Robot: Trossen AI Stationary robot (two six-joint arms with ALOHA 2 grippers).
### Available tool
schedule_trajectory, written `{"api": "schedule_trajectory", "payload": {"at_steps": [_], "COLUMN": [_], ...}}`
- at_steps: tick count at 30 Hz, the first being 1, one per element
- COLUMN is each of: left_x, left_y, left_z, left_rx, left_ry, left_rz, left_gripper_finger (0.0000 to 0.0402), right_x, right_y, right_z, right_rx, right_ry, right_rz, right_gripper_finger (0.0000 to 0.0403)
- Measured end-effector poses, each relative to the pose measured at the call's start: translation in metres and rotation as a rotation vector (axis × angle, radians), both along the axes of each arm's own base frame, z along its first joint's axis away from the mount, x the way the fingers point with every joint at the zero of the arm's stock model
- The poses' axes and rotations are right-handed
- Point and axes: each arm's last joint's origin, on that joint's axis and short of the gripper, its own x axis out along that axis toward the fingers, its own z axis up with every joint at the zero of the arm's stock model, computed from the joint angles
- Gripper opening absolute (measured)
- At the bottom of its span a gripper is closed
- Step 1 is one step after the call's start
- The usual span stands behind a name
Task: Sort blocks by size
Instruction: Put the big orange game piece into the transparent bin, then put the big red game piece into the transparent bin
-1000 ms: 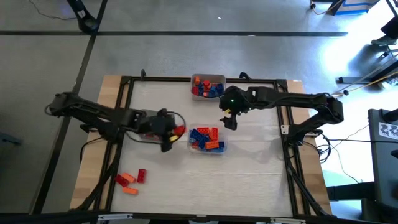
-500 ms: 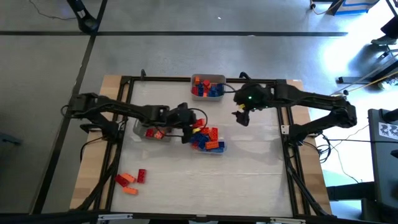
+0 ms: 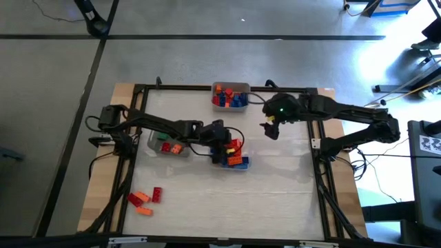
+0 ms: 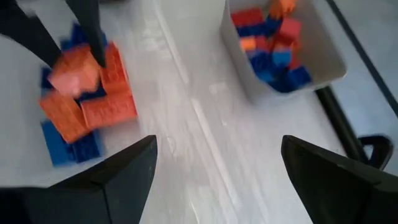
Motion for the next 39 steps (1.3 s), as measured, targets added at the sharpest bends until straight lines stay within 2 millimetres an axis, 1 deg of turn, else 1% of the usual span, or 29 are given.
{"api": "schedule_trajectory", "payload": {"at_steps": [4, 7, 9, 12, 15, 20, 23, 26, 29, 31, 34, 39], "left_x": [0.0, -0.002, -0.005, -0.015, -0.033, -0.074, -0.1, -0.124, -0.145, -0.155, -0.164, -0.177], "left_y": [0.0, -0.001, -0.002, -0.005, -0.009, -0.02, -0.027, -0.034, -0.044, -0.051, -0.063, -0.084], "left_z": [0.0, 0.002, 0.009, 0.025, 0.046, 0.077, 0.09, 0.096, 0.097, 0.094, 0.083, 0.063], "left_rx": [-0.007, -0.009, -0.009, -0.012, -0.034, -0.085, -0.126, -0.179, -0.223, -0.248, -0.263, -0.277], "left_ry": [0.002, 0.003, -0.004, -0.01, -0.001, 0.061, 0.122, 0.197, 0.293, 0.347, 0.422, 0.504], "left_rz": [-0.004, -0.006, -0.008, -0.013, -0.002, 0.015, 0.039, 0.082, 0.131, 0.161, 0.189, 0.197], "left_gripper_finger": [0.0188, 0.0207, 0.0215, 0.0219, 0.0219, 0.0213, 0.0212, 0.0212, 0.0212, 0.0212, 0.0212, 0.0211], "right_x": [0.001, 0.001, 0.002, 0.002, 0.005, 0.012, 0.016, 0.02, 0.022, 0.024, 0.025, 0.027], "right_y": [0.0, 0.0, 0.0, 0.0, -0.001, -0.001, -0.001, 0.0, 0.0, 0.0, 0.0, 0.0], "right_z": [-0.023, -0.035, -0.04, -0.046, -0.047, -0.051, -0.057, -0.064, -0.072, -0.077, -0.083, -0.084], "right_rx": [0.009, 0.012, 0.018, 0.02, 0.014, 0.013, 0.012, 0.016, 0.02, 0.009, 0.006, 0.011], "right_ry": [0.049, 0.06, 0.052, 0.059, 0.028, -0.053, -0.107, -0.165, -0.22, -0.263, -0.321, -0.364], "right_rz": [0.001, 0.0, 0.001, 0.001, 0.001, 0.048, 0.089, 0.12, 0.138, 0.141, 0.156, 0.176], "right_gripper_finger": [0.0341, 0.0341, 0.0341, 0.0341, 0.0341, 0.0341, 0.0341, 0.0341, 0.0341, 0.0341, 0.0341, 0.0341]}}
